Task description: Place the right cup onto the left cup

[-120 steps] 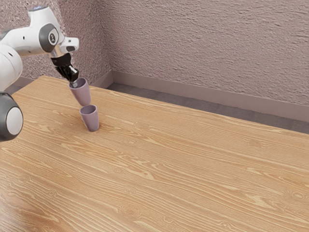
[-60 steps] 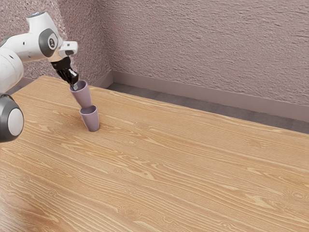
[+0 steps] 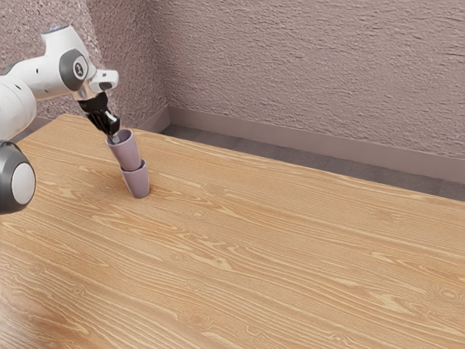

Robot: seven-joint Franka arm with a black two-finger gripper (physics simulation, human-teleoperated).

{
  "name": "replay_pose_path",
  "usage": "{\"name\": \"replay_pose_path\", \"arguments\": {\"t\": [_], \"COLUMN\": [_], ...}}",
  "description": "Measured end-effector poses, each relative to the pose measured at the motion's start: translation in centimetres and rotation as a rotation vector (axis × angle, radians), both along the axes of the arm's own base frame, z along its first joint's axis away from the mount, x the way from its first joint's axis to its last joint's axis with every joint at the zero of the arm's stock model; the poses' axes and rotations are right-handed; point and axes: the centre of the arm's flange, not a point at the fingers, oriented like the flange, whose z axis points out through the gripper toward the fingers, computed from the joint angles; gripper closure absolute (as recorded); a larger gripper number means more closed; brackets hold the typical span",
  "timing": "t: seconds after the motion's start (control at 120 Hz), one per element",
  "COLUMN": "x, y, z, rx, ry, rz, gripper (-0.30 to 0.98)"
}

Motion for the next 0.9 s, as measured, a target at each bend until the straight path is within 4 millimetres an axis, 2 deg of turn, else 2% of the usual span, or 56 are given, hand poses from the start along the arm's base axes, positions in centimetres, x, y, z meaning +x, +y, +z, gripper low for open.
{"name": "replay_pose_path", "arguments": {"t": [0.2,0.3,0.383,0.492,0.6,0.7,0.9], "x": [-0.1,-0.6,-1.8,-3.9,-6.0,-8.6,-15.4], "y": [-0.1,-0.5,-1.7,-5.4,-9.3,-13.4,-18.5], "z": [-0.1,1.3,3.5,7.3,9.6,12.7,15.8], "rx": [-0.014,-0.015,-0.019,-0.022,-0.028,0.033,0.129], "ry": [0.003,-0.005,-0.009,-0.014,-0.008,-0.002,0.027], "rz": [0.000,0.000,-0.007,-0.045,-0.091,-0.162,-0.240], "gripper": [0.35,0.22,0.15,0.09,0.05,0.03,0.01]}}
